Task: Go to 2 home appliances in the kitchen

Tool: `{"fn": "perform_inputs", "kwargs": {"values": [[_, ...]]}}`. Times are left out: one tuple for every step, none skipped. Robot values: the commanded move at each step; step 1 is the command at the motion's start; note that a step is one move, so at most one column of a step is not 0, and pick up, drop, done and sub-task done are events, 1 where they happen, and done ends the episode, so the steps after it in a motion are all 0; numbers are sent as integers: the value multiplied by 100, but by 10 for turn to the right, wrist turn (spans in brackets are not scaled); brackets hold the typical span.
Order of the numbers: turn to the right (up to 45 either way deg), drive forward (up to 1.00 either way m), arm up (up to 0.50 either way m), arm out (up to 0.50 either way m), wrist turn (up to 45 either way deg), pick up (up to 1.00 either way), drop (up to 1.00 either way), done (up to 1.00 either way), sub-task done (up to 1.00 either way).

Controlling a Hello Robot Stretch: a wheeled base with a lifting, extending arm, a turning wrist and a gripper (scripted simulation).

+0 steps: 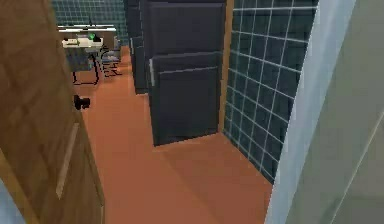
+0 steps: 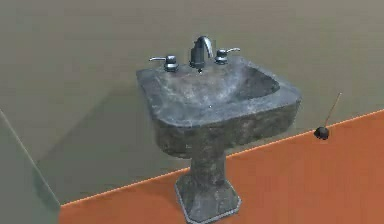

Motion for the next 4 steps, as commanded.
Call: {"fn": "perform_inputs", "kwargs": {"values": [[0, 95, 0, 0, 0, 0, 0, 0, 0], [-210, 0, 0, 0, 0, 0, 0, 0, 0], [0, 75, 0, 0, 0, 0, 0, 0, 0], [-450, 0, 0, 0, 0, 0, 0, 0, 0]]}}
